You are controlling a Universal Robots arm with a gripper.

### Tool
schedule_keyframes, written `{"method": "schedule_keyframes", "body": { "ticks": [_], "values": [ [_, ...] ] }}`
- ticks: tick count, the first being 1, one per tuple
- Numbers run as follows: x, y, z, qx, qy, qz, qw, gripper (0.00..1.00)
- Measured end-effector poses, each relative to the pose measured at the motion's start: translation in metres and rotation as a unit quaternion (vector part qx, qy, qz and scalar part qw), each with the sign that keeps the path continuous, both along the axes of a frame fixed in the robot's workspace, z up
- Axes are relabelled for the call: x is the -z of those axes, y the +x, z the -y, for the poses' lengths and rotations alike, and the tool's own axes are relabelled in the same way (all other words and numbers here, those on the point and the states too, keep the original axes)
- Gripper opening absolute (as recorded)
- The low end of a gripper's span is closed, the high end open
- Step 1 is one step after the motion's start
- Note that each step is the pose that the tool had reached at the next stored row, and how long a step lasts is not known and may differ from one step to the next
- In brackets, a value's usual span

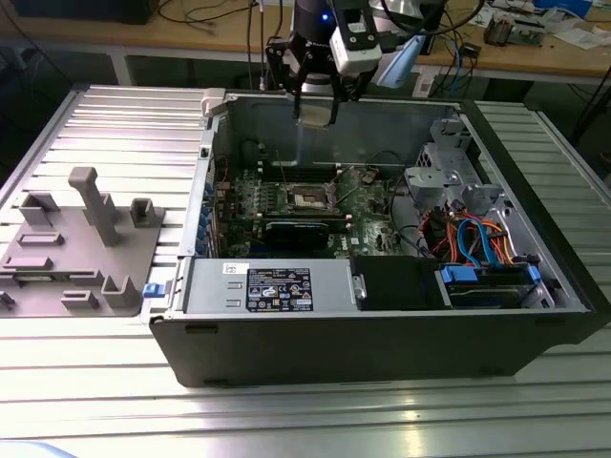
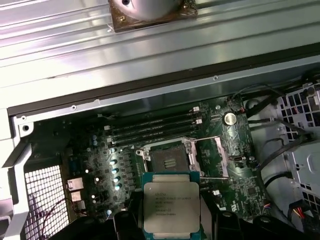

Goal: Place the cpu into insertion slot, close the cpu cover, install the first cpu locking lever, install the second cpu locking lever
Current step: 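Place the cpu into insertion slot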

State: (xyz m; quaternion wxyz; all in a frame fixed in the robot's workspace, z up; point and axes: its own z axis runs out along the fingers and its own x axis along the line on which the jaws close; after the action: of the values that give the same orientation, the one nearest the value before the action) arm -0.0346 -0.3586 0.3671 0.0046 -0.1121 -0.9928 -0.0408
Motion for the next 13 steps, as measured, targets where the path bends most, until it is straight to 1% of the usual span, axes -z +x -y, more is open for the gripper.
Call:
{"method": "schedule_keyframes", "body": {
  "ticks": [1,2,4,8,9,10,13],
  "values": [
    [0.0002,0.0000,0.0000,0.007,-0.0002,0.0000,1.0000,0.54],
    [0.0005,0.0000,0.0000,0.022,-0.0006,-0.0001,0.9998,0.54],
    [0.0007,0.0000,0.0000,0.037,-0.0006,0.0000,0.9993,0.54],
    [0.0011,0.0000,0.0000,0.066,-0.0009,0.0000,0.9978,0.54],
    [0.0012,0.0000,0.0000,0.077,-0.0011,0.0000,0.9970,0.54],
    [0.0012,0.0000,0.0000,0.084,-0.0011,0.0000,0.9965,0.54],
    [0.0012,0.0000,0.0000,0.108,-0.0013,0.0000,0.9942,0.54]
  ]
}}
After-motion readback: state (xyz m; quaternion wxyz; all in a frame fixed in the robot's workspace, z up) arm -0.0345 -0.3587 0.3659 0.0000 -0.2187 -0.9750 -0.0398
